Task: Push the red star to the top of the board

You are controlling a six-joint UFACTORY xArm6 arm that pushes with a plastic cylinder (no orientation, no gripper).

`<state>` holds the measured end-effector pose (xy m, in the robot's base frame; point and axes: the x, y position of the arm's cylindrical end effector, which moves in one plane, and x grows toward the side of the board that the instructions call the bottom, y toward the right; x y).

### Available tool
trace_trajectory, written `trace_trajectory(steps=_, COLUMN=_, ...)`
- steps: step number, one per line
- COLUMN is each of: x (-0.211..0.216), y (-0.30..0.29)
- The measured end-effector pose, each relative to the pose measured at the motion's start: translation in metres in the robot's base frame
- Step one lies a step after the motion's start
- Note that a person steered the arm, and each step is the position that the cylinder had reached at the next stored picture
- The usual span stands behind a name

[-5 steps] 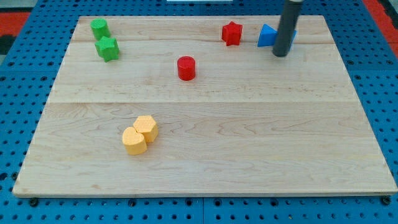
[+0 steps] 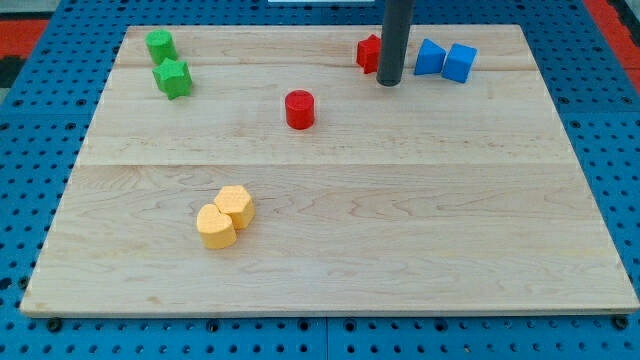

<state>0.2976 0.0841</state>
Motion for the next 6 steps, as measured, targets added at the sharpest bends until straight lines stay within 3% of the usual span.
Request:
trace_trajectory(steps=1, x=-0.017, y=-0.008)
trace_trajectory(steps=3, x=-0.099, y=-0.065)
trace_trajectory(steps=6, x=-0.105, y=-0.069)
